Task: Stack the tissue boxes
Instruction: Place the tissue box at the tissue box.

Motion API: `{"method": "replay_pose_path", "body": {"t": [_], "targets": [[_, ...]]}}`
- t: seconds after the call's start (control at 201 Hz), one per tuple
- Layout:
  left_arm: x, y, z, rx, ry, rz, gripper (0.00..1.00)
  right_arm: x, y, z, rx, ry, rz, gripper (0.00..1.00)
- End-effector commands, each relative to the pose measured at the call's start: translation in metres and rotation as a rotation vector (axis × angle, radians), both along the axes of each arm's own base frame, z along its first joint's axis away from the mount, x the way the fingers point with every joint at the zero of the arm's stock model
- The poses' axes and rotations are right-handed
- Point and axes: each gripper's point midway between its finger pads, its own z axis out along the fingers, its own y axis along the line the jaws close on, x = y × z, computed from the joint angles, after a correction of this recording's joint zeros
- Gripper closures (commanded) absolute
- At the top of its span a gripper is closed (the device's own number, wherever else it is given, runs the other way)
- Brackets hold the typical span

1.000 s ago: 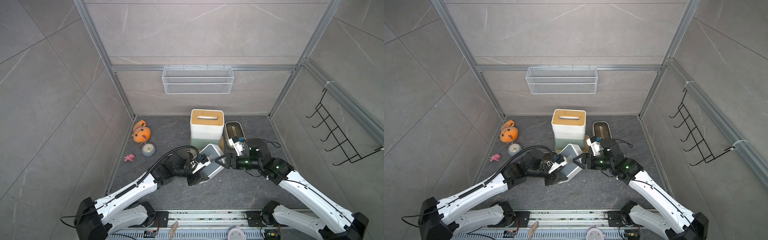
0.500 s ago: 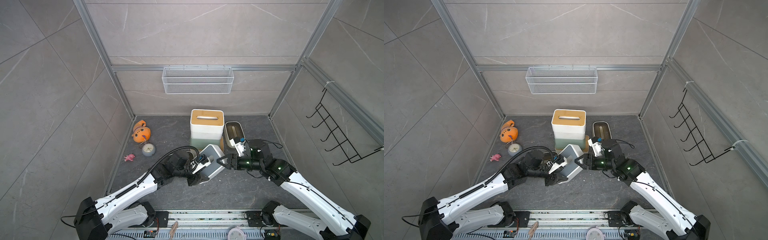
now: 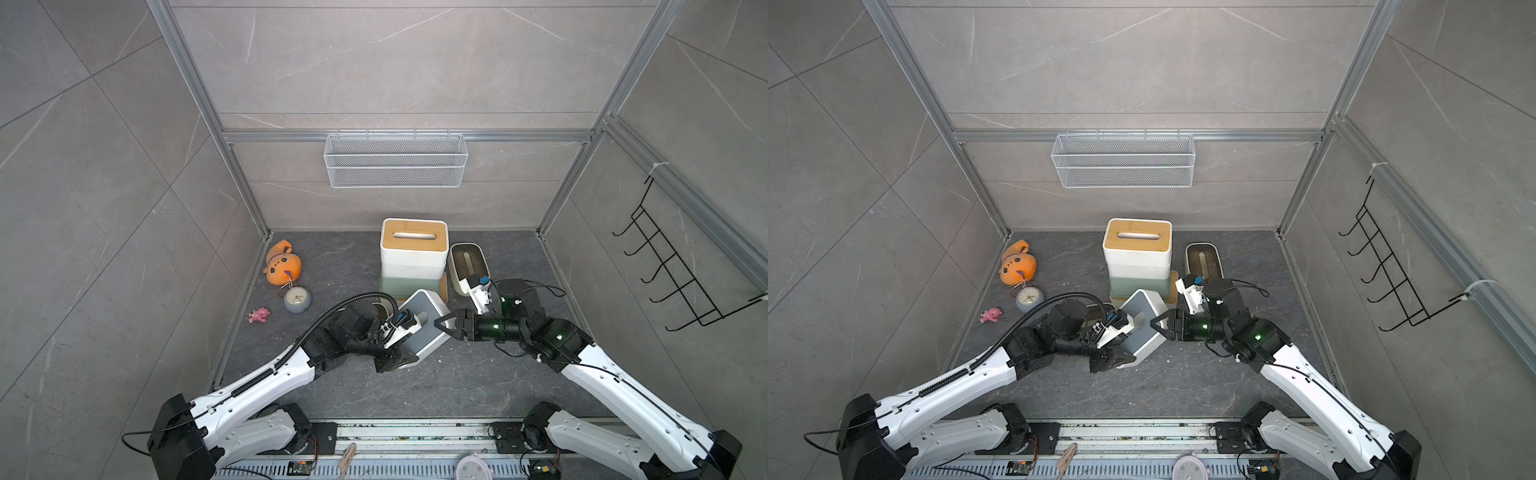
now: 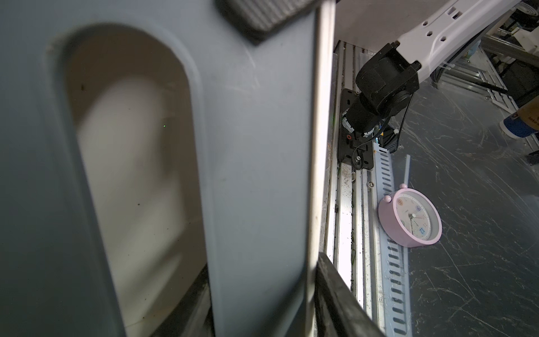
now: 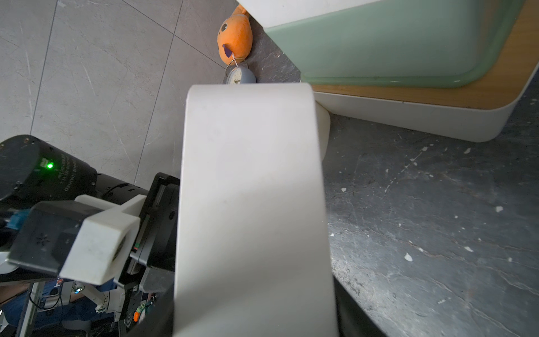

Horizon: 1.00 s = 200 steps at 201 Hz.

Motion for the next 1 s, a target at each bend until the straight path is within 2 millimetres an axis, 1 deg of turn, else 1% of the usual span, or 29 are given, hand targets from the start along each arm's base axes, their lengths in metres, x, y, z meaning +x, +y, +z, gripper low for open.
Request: {"method": "replay_pose_path", "body": {"t": [0.0,0.125,0.324,0.638,0.872,0.992], "targets": [[0.006,-0.002,0.014,-0.042,-0.081,0.006,0.74,-0.002,0.002,0.013,0.051,-0.017,-0.002,0.39],[0.007,-0.001,0.013,-0.032,-0.076,0.013,0.72,-0.003,0.003,0.012,0.060,-0.014,-0.002,0.40],[0.008,0.000,0.018,-0.042,-0.080,0.033,0.64,-0.001,0.001,0.012,0.065,-0.021,-0.021,0.42],[0.008,0.003,0.025,-0.060,-0.071,0.056,0.45,0.002,-0.002,0.007,0.044,-0.030,-0.054,0.45],[0.006,0.003,0.026,-0.059,-0.054,0.054,0.39,0.003,0.001,0.004,0.046,-0.027,-0.055,0.46],[0.005,0.005,0.034,-0.085,-0.070,0.063,0.36,0.004,0.003,0.004,0.045,-0.028,-0.056,0.46]]}}
